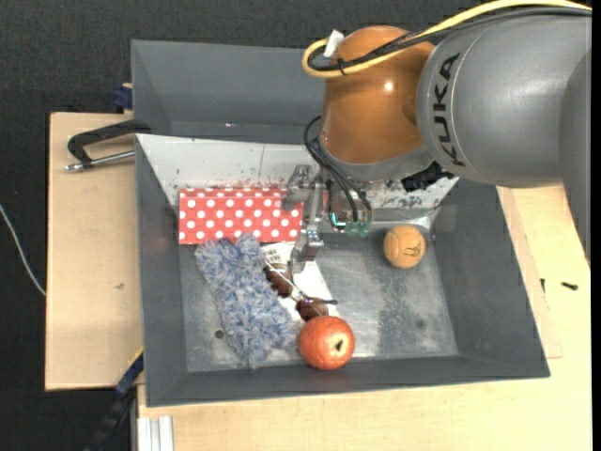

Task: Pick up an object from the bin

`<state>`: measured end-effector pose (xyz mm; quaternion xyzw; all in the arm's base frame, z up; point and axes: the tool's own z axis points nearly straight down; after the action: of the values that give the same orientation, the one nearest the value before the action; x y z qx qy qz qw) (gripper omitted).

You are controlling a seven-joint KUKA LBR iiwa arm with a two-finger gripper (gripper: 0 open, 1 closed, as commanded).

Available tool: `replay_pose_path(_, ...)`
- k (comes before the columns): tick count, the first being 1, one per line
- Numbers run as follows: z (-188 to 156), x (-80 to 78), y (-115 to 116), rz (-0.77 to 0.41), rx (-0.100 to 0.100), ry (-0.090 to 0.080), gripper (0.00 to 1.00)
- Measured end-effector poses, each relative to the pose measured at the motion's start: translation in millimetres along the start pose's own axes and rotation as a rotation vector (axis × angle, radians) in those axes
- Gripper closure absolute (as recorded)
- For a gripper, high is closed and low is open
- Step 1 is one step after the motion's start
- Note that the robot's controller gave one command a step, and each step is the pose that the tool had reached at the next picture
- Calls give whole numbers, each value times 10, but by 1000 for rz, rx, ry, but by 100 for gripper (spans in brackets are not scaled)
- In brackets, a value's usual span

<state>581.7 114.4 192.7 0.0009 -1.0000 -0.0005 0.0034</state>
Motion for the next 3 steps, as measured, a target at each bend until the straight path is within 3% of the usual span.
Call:
replay_pose_path(1,-49,-18,-5,1,-1,-9,0)
replay_pose_path(2,411,206,119,-54,-1,-15,0)
replay_pose_path(3,1143,61,-133,-305,-4,-19,100)
